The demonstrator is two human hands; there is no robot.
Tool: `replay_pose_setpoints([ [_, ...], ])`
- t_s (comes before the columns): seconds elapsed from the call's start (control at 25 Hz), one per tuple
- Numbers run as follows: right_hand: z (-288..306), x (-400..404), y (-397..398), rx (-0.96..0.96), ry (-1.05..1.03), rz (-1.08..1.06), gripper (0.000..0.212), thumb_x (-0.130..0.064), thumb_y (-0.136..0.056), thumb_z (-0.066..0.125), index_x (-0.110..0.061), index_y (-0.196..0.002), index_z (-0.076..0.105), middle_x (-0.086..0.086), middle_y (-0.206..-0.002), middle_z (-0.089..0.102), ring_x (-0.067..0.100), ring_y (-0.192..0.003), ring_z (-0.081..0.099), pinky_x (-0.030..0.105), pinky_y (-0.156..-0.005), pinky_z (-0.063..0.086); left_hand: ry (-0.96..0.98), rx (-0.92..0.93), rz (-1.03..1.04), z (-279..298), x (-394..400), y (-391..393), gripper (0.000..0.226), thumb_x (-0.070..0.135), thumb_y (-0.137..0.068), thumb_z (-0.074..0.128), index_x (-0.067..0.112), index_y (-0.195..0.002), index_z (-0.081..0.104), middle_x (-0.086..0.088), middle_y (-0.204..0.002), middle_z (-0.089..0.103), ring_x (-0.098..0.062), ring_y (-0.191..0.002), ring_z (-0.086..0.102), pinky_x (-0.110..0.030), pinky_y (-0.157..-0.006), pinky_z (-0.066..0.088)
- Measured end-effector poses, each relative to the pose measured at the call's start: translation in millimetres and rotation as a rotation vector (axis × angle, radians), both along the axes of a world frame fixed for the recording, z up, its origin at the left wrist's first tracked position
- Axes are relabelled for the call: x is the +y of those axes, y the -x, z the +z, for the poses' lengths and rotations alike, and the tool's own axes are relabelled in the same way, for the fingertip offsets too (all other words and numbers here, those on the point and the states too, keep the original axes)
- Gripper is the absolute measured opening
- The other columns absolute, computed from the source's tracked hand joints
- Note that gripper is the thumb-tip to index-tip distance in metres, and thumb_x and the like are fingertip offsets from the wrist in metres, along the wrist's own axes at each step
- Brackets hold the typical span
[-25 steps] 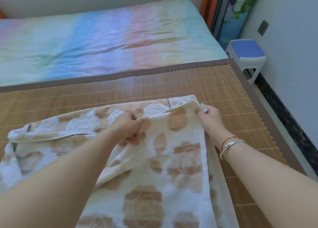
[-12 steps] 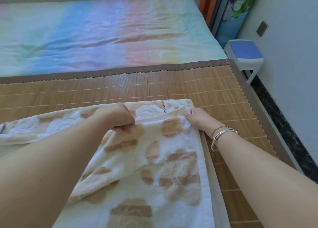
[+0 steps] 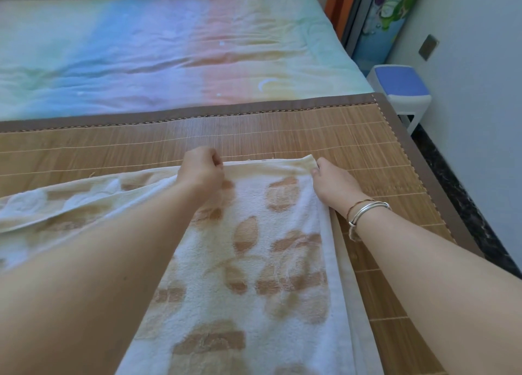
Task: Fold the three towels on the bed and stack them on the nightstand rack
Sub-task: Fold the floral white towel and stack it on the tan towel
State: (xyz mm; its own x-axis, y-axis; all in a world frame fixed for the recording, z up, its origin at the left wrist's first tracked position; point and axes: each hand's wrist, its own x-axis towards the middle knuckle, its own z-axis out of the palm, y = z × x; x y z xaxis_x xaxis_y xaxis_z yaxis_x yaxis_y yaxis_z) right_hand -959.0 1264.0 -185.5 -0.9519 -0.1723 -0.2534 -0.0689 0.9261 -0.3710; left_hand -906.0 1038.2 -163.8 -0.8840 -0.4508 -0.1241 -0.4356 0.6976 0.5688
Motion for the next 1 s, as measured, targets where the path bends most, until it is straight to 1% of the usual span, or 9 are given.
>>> replay_pose_setpoints([
  [0.08,-6,-1,3,0.003,-0.043,-0.007,0.014,-0.022,-0.102,0.029,-0.015,-0.094,0.037,0.002,-0.075,0.050,0.027,-0.075,0.050,0.030,-0.049,0.025,0.003,-0.031,-0.040,-14,4,-5,0.020,0.003,-0.087,0.053,0.010,-0.105,0.057,-0.008,-0.112,0.054,-0.027,-0.100,0.056,-0.034,-0.078,0.045],
  [0.2,-8,-4,3,0.006,-0.068,-0.053,0.023,-0.030,-0.102,0.031,-0.011,-0.101,0.044,0.008,-0.091,0.055,0.030,-0.081,0.051,0.032,-0.058,0.033,0.043,0.030,-0.182,-24,13,-22,0.046,0.005,-0.089,0.049,0.011,-0.134,0.039,-0.004,-0.140,0.034,-0.025,-0.119,0.047,-0.037,-0.094,0.042],
  [0.32,2,-5,-13,0.007,0.033,-0.128,0.034,-0.030,-0.100,0.040,-0.002,-0.121,0.039,0.011,-0.098,0.059,0.033,-0.088,0.059,0.034,-0.063,0.037,0.106,0.038,-0.340,-20,34,-51,0.050,0.005,-0.089,0.049,0.018,-0.136,0.040,0.002,-0.149,0.027,-0.022,-0.131,0.037,-0.035,-0.108,0.031],
  [0.4,12,-1,-37,0.024,0.236,-0.155,0.034,-0.027,-0.097,0.048,-0.006,-0.119,0.033,0.006,-0.091,0.056,0.028,-0.080,0.057,0.033,-0.057,0.038,0.085,0.065,-0.417,-15,56,-78,0.041,0.010,-0.090,0.050,0.023,-0.129,0.050,0.005,-0.148,0.032,-0.019,-0.136,0.030,-0.035,-0.113,0.023],
  [0.48,21,10,-70,0.068,0.370,-0.133,0.028,-0.022,-0.092,0.052,-0.014,-0.108,0.030,0.005,-0.090,0.054,0.024,-0.075,0.055,0.035,-0.055,0.042,0.015,0.103,-0.480,-12,76,-112,0.033,0.014,-0.092,0.049,0.027,-0.122,0.056,0.012,-0.141,0.038,-0.013,-0.132,0.030,-0.031,-0.111,0.025],
  [0.52,26,17,-89,0.069,0.393,-0.126,0.028,-0.020,-0.091,0.054,-0.017,-0.105,0.030,0.007,-0.091,0.055,0.026,-0.076,0.056,0.039,-0.059,0.046,-0.030,0.102,-0.483,-11,83,-131,0.029,0.017,-0.094,0.049,0.029,-0.119,0.057,0.015,-0.135,0.040,-0.010,-0.127,0.031,-0.029,-0.108,0.028],
  [0.68,39,49,-160,-0.091,0.395,-0.096,0.030,-0.019,-0.089,0.058,-0.018,-0.103,0.031,0.012,-0.094,0.058,0.028,-0.085,0.060,0.041,-0.069,0.051,-0.139,0.000,-0.382,-5,100,-213,0.019,0.026,-0.094,0.051,0.034,-0.109,0.056,0.022,-0.112,0.043,-0.004,-0.105,0.036,-0.020,-0.091,0.036],
  [0.88,48,65,-227,-0.267,0.339,-0.079,0.027,-0.018,-0.089,0.056,-0.015,-0.103,0.033,0.006,-0.083,0.052,0.016,-0.065,0.049,0.028,-0.054,0.039,-0.206,-0.036,-0.248,7,121,-277,0.012,0.029,-0.091,0.056,0.032,-0.103,0.058,0.019,-0.105,0.047,-0.006,-0.103,0.045,-0.023,-0.092,0.039],
  [1.0,58,70,-278,-0.331,0.310,-0.066,0.027,-0.018,-0.089,0.056,-0.014,-0.104,0.033,-0.001,-0.077,0.043,0.012,-0.059,0.043,0.023,-0.049,0.032,-0.288,-0.130,-0.247,19,136,-322,0.012,0.038,-0.090,0.057,0.029,-0.099,0.060,0.017,-0.104,0.050,-0.006,-0.099,0.050,-0.027,-0.092,0.044],
])
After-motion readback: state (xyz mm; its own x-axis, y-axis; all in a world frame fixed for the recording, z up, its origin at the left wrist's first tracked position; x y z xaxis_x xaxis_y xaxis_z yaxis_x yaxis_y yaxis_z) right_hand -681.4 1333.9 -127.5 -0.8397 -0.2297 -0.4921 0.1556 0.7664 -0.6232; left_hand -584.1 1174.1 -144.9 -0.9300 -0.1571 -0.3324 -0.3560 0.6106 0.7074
